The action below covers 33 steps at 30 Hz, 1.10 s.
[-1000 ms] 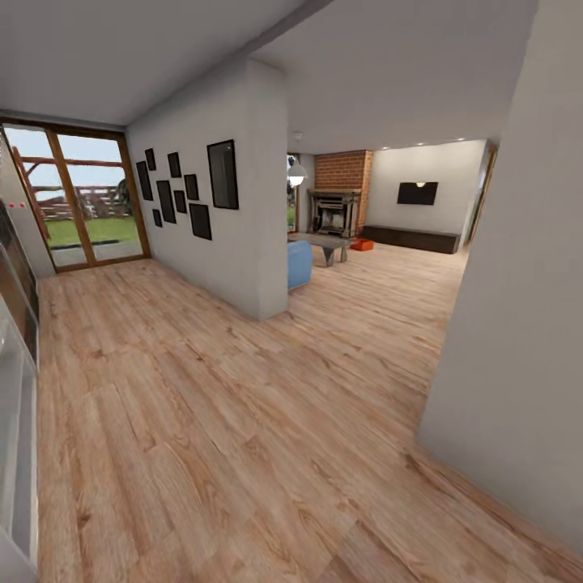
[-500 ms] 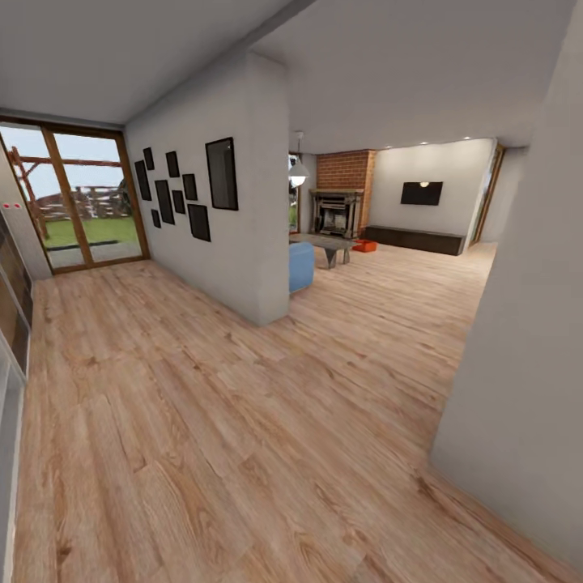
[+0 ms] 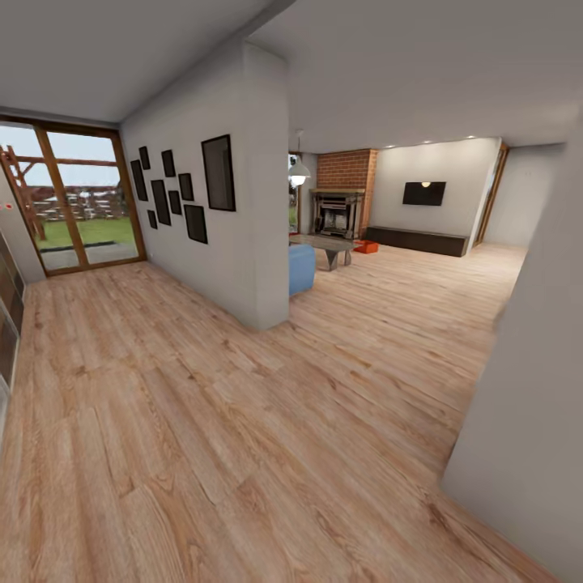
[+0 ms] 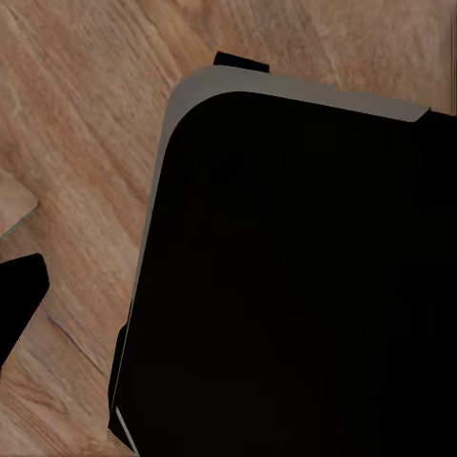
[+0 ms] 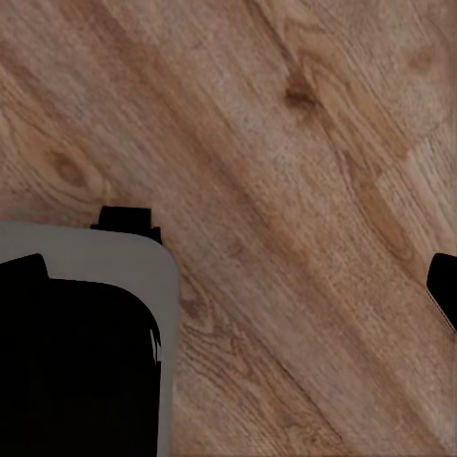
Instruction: Move the two storage containers from the living room to the garage. In the garage, place one container on the floor and stack the other container on top of it (either order is fine).
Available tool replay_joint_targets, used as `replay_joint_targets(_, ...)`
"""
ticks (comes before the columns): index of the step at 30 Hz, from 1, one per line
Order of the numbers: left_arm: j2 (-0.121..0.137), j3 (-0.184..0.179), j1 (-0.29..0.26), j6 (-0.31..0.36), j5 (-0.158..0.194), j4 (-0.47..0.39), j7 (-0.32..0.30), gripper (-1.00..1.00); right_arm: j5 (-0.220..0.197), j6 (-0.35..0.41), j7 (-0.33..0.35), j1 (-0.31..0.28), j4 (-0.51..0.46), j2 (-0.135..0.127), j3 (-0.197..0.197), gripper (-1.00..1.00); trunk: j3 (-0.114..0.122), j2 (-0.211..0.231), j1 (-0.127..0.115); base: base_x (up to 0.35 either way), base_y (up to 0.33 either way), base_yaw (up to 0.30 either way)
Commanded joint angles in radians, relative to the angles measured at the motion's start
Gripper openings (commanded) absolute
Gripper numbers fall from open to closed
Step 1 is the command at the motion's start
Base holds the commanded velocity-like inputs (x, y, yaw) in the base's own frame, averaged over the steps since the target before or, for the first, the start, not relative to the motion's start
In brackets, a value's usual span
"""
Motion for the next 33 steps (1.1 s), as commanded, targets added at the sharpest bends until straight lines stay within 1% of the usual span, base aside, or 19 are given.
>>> replay_joint_targets(1,0.000,0.000,0.000,-0.002,0.004,0.000,0.002,1.00,-0.009,-0.006,0.000,-0.001,0.003,0.001,0.008,1.00,-0.001,0.000,0.001,0.322,0.000,0.000)
replay_joint_targets(18,0.000,0.000,0.000,-0.002,0.004,0.000,0.002,1.00,-0.008,-0.005,0.003,-0.001,0.003,-0.002,0.014,1.00,-0.001,0.000,0.001,0.322,0.000,0.000)
replay_joint_targets(20,0.000,0.000,0.000,-0.002,0.003,0.000,0.002,1.00,-0.008,-0.004,0.013,-0.001,0.003,-0.003,0.015,1.00,-0.001,0.000,0.001,0.322,0.000,0.000)
replay_joint_targets(23,-0.001,0.000,0.000,-0.002,0.004,0.000,0.002,1.00,-0.008,-0.004,0.049,-0.001,0.003,-0.006,0.016,1.00,-0.001,0.000,0.001,0.322,0.000,0.000)
replay_joint_targets(33,0.000,0.000,0.000,-0.002,0.004,0.000,0.002,1.00,-0.009,-0.004,0.058,-0.001,0.003,-0.004,0.017,1.00,-0.001,0.000,0.001,0.322,0.000,0.000)
